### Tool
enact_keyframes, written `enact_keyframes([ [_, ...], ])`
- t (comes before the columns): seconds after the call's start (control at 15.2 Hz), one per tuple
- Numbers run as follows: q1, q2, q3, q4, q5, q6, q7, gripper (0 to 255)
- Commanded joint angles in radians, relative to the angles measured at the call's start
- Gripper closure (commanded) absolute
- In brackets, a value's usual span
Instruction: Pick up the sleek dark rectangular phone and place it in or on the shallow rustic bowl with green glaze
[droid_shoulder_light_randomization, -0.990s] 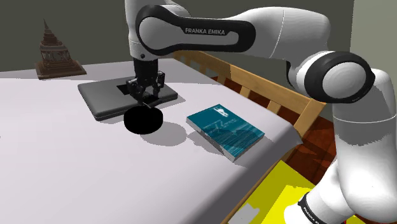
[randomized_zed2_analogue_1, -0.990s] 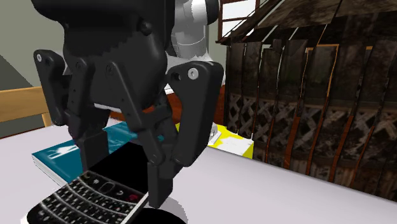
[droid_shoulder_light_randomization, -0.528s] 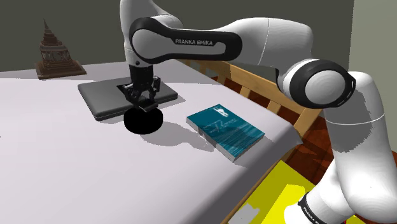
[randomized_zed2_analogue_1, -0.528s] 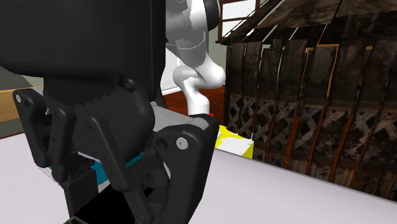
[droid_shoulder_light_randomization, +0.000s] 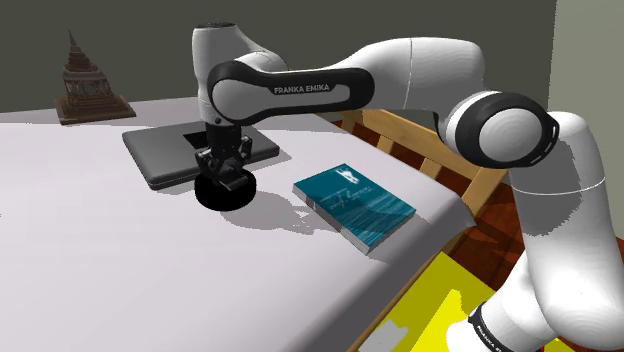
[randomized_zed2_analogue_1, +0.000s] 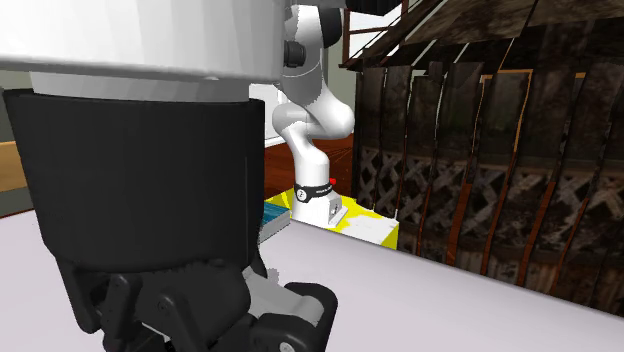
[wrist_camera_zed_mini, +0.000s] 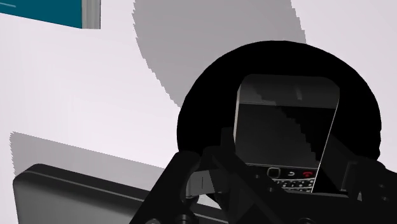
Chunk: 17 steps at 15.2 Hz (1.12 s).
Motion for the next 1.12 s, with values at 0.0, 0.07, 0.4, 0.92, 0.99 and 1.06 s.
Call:
enact_keyframes([
  [0.0, 0.001, 0.003, 0.000, -0.013, -0.002, 0.016, 0.004, 255],
  [0.07, 0.001, 0.003, -0.001, -0.012, -0.002, 0.016, 0.004, 255],
  [0.4, 0.001, 0.003, -0.001, -0.012, -0.002, 0.016, 0.004, 255],
  [0.92, 0.005, 0.000, 0.001, 0.017, 0.000, -0.016, 0.001, 0],
  [0.99, 0.011, -0.001, 0.002, 0.050, 0.002, -0.048, -0.002, 0],
  [1.06, 0.017, 0.001, 0.003, 0.086, 0.003, -0.083, -0.006, 0],
])
